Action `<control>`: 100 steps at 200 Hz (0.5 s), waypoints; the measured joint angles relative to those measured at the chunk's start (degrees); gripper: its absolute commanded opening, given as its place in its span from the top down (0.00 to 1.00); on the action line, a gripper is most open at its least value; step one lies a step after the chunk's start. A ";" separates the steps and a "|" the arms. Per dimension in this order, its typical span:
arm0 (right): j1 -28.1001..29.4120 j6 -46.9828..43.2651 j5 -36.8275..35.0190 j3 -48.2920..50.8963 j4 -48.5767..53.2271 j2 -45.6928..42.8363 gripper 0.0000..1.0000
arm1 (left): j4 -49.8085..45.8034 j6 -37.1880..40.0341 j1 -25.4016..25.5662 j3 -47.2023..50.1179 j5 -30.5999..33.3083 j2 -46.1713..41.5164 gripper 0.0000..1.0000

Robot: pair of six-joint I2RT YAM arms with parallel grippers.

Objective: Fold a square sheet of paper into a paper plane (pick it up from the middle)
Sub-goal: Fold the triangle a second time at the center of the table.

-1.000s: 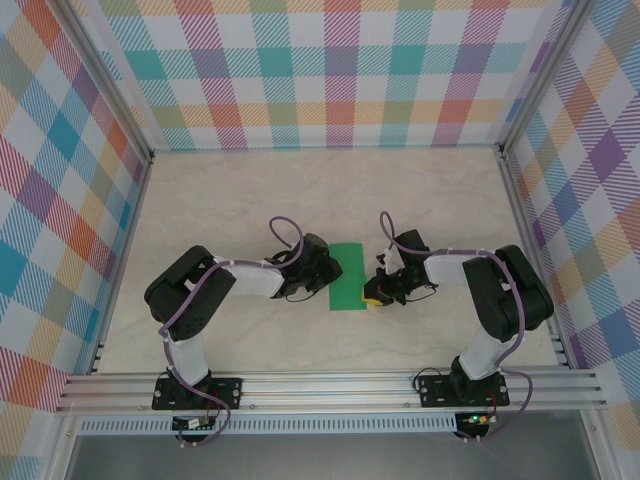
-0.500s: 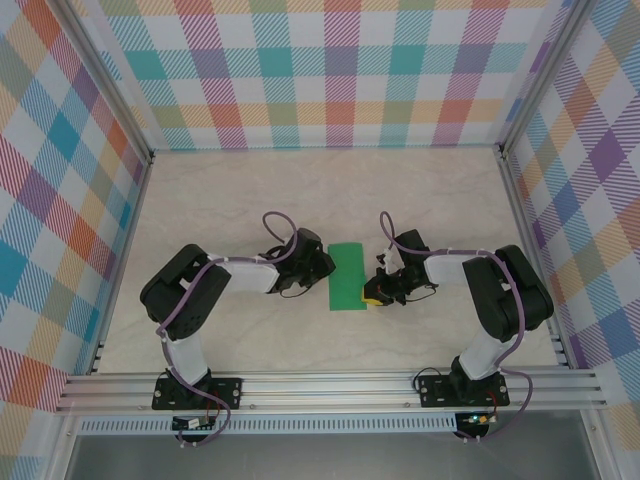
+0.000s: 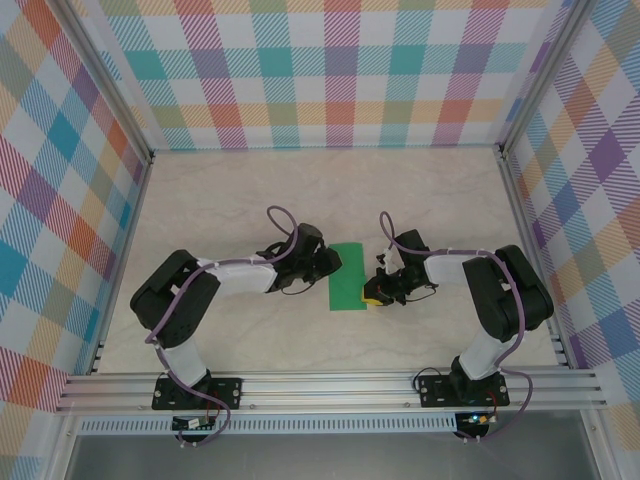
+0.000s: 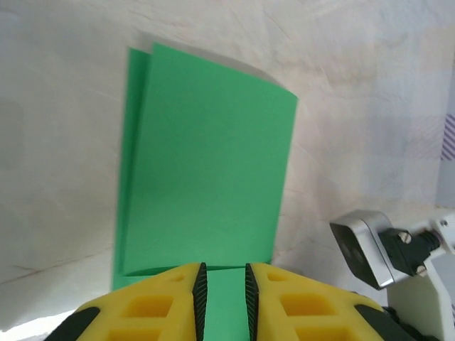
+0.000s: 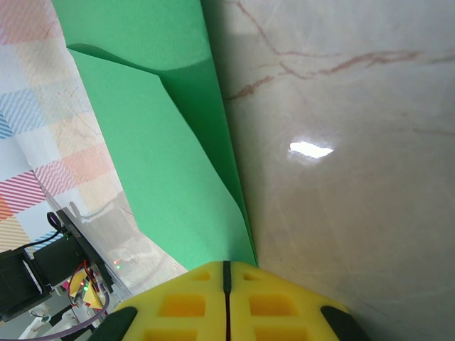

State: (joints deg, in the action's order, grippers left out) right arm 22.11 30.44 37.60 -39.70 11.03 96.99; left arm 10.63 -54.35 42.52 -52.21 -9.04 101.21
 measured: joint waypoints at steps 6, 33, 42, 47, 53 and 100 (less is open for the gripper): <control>0.00 0.00 0.00 0.00 0.00 0.00 0.92 | 0.46 0.00 0.20 -0.28 -0.55 0.87 0.77; 0.02 -0.02 -0.02 -0.07 0.17 -0.17 0.91 | 2.32 -0.09 0.70 -1.09 -2.51 6.03 0.78; 0.07 -0.09 -0.20 -0.07 0.31 -0.35 0.91 | 3.04 -0.24 0.61 -1.22 -2.89 6.73 0.79; 0.09 -0.20 -0.39 -0.11 0.44 -0.55 0.90 | 3.15 -0.35 0.59 -1.49 -2.78 6.84 0.79; 0.13 -0.31 -0.81 -0.13 0.66 -0.76 0.90 | 3.13 -0.42 0.59 -1.70 -2.71 7.13 0.79; 1.03 -1.09 -2.64 -1.55 4.68 -3.72 0.87 | 2.67 -0.46 0.72 -1.95 -1.90 7.32 0.80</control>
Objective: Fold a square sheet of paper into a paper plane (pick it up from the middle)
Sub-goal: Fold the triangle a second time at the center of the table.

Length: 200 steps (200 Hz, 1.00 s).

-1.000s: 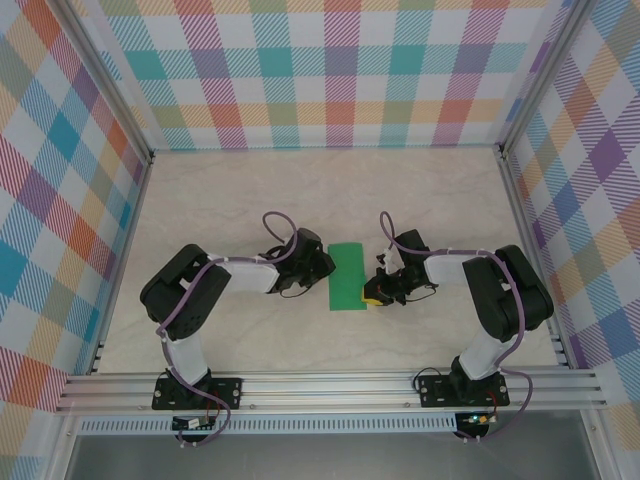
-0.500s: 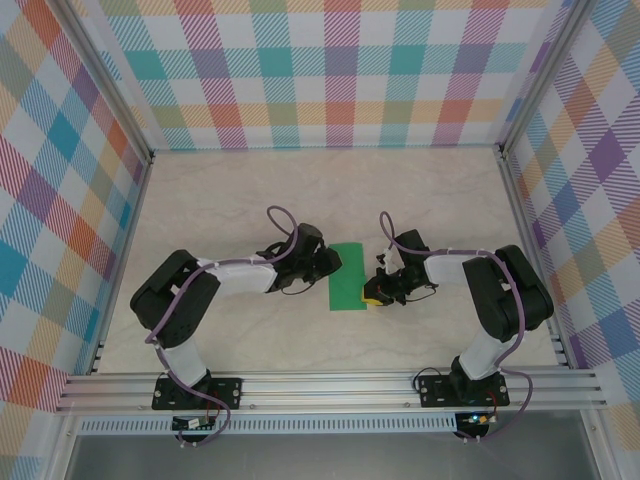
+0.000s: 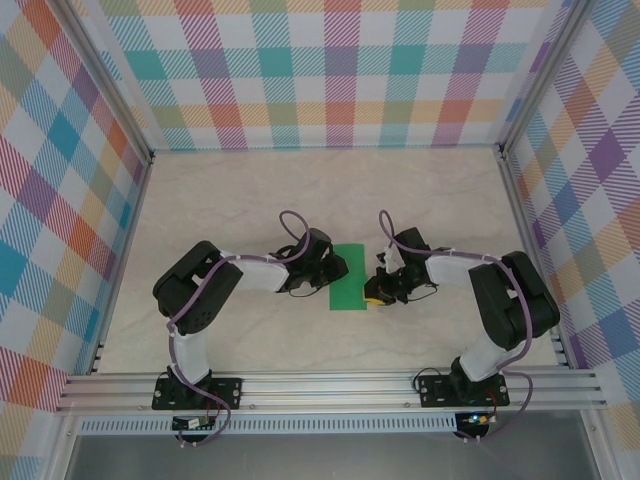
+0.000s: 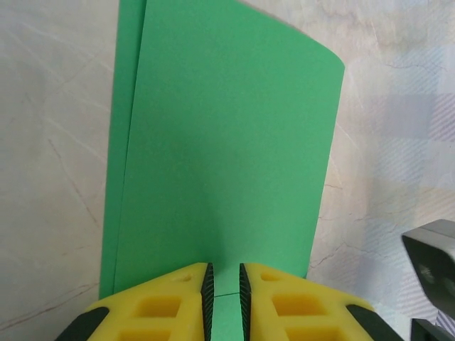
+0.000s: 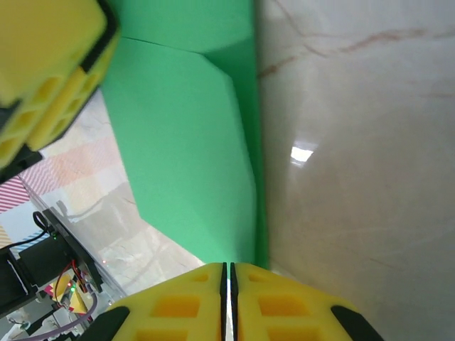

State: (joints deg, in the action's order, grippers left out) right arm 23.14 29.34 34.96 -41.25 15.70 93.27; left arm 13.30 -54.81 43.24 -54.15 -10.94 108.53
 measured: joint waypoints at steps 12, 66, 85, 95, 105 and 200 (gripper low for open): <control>0.68 0.00 -0.02 -0.96 0.15 -0.09 0.87 | -0.09 0.00 0.02 -0.02 0.07 0.00 0.80; 5.01 0.04 -0.46 -5.86 0.20 3.58 0.86 | -0.11 -0.02 0.02 -0.02 0.07 0.00 0.80; 5.62 0.02 -0.94 -6.78 0.20 6.51 0.86 | -0.15 -0.02 0.02 -0.02 0.07 0.00 0.80; 5.64 0.02 -1.40 -6.80 0.17 7.76 0.86 | -0.24 -0.02 0.02 -0.07 0.09 0.00 0.80; 5.64 0.02 -1.14 -6.80 0.11 8.04 0.86 | -0.33 -0.02 0.04 -0.09 0.17 0.00 0.80; 3.58 0.26 0.46 2.23 -5.88 1.64 0.79 | -0.98 0.00 0.13 -0.35 0.74 0.00 0.81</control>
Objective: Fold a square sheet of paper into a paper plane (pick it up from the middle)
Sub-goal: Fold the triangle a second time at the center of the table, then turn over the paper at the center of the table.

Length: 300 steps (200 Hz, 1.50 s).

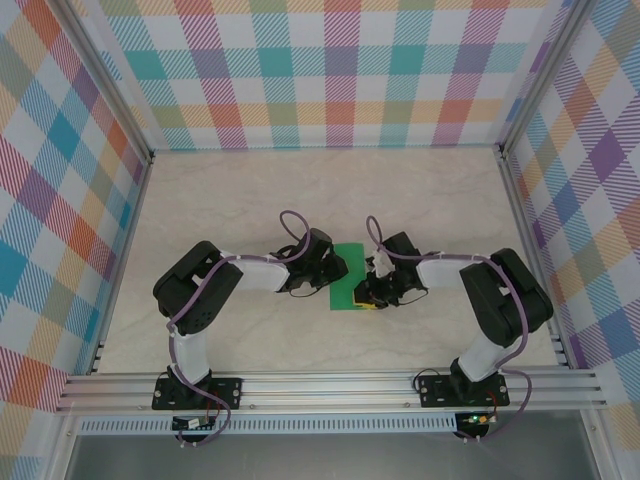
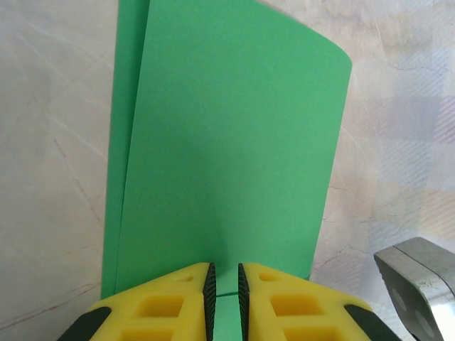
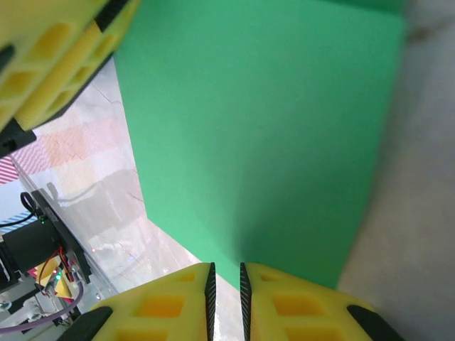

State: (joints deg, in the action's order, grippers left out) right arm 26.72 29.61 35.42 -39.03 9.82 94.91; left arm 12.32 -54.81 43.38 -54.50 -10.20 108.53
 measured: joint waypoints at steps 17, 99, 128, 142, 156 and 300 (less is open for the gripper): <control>-0.81 0.00 0.66 1.53 -0.85 -0.96 0.79 | 0.00 0.00 0.00 0.02 0.00 0.00 0.81; -4.52 0.17 -3.85 5.53 4.07 -9.46 0.65 | 0.20 0.00 0.00 0.02 -0.28 -0.07 0.79; -4.52 0.15 -7.74 1.51 5.46 -8.79 0.60 | 0.26 0.02 0.00 0.00 -0.48 -0.09 0.78; -4.57 0.13 -8.63 -0.98 5.40 -7.26 0.60 | 0.20 0.02 0.00 -0.09 -0.55 -0.09 0.78; -4.57 0.15 -9.05 -2.95 4.96 -5.25 0.60 | 0.15 0.02 0.00 -0.09 -0.66 -0.09 0.78; -4.87 1.97 -1.11 -5.35 -0.96 2.73 0.67 | -1.75 0.02 0.00 -0.13 -0.22 -0.92 0.78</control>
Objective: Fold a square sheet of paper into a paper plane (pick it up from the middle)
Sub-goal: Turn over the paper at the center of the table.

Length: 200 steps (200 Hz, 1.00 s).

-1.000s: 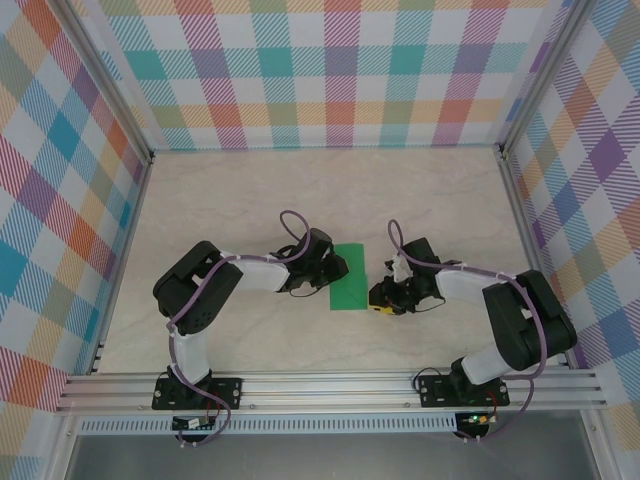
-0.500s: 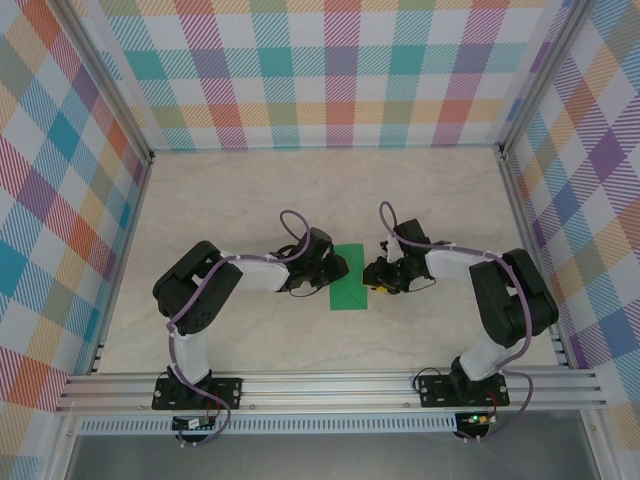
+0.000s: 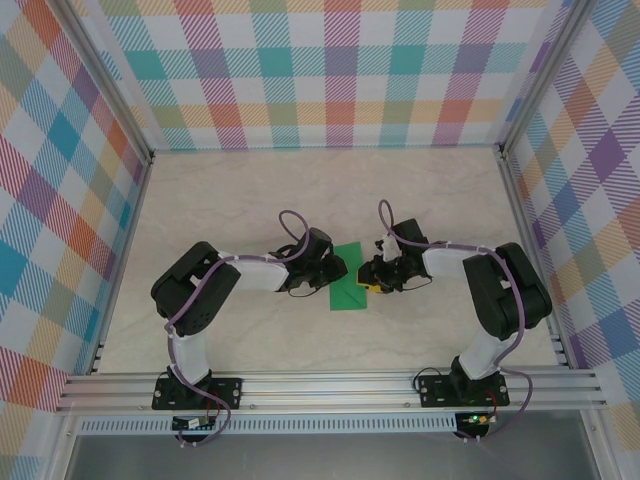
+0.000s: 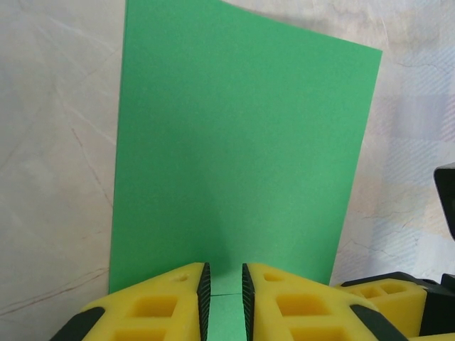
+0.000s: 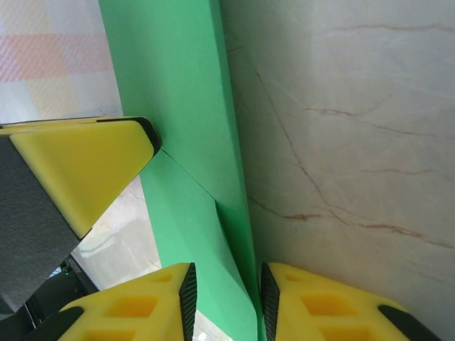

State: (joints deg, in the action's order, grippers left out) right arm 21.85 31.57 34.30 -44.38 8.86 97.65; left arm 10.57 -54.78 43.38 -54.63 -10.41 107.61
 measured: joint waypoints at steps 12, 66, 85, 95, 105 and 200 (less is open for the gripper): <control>0.00 0.17 0.46 0.00 -0.22 0.26 0.67 | -0.02 0.00 0.00 0.00 0.00 -0.02 0.78; 0.00 -0.39 1.86 0.00 -0.31 0.28 0.82 | 0.15 -0.24 0.00 1.36 0.59 -3.89 0.72; 0.00 -0.72 2.01 -0.07 0.00 -0.11 0.87 | 0.28 -0.66 0.00 3.10 1.20 -7.78 0.71; 0.00 -0.87 1.88 -0.28 0.98 -1.01 0.89 | 0.20 -0.74 0.00 4.44 1.88 -10.43 0.70; 0.00 -1.25 1.36 -0.79 2.75 -2.71 0.91 | -0.24 -0.70 0.00 5.88 2.93 -13.62 0.69; 10.36 -5.84 -36.41 -21.92 42.80 -24.13 0.93 | -29.46 3.58 0.00 16.59 18.03 -57.59 0.52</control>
State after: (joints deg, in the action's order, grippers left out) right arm 32.21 25.74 -2.11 -66.30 51.66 73.52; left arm -18.90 -51.20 43.38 -38.04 7.62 50.02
